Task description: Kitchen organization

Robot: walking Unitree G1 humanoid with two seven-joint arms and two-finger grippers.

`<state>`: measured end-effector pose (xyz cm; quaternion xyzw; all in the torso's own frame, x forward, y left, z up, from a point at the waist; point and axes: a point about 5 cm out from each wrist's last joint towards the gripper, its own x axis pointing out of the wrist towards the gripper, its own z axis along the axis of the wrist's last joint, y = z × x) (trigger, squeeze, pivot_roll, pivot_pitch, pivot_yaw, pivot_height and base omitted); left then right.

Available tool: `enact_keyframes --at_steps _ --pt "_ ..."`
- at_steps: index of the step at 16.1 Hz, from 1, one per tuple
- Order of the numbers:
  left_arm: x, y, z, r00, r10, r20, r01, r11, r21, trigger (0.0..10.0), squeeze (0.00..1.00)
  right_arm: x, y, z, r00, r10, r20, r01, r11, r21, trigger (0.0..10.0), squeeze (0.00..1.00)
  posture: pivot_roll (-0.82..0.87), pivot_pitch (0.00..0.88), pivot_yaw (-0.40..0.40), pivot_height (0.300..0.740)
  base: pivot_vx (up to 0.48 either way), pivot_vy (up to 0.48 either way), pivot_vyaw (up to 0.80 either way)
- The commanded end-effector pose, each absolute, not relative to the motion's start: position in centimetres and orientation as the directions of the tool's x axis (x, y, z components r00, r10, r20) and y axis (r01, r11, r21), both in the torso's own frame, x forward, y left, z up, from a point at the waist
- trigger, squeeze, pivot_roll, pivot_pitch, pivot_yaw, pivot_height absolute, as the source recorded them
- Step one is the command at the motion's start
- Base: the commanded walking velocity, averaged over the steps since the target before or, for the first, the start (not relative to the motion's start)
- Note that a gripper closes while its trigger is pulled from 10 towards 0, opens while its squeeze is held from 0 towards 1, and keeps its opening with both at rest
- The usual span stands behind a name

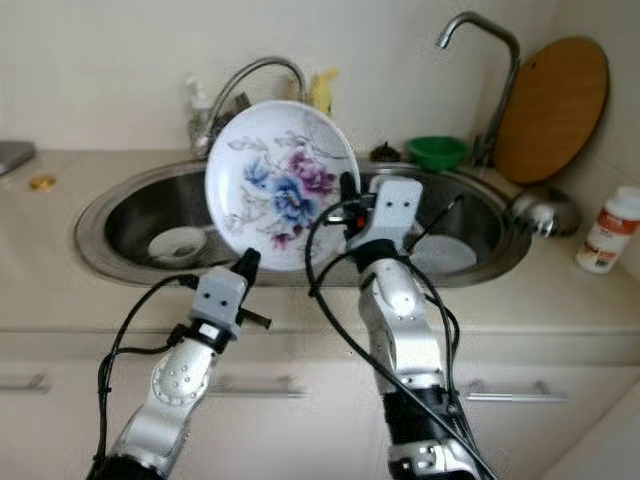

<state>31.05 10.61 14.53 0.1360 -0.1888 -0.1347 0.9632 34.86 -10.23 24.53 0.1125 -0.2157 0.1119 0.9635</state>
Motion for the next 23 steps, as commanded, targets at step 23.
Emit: enact_keyframes --at_steps 23 --pt "30.9 9.8 14.8 0.874 -0.351 0.336 0.240 0.913 0.330 10.0 0.00 37.7 -16.0 20.6 0.947 -0.193 0.258 0.242 0.955 -0.171 10.0 0.00 0.07 0.000 -0.012 0.740 0.051 0.000 0.00"
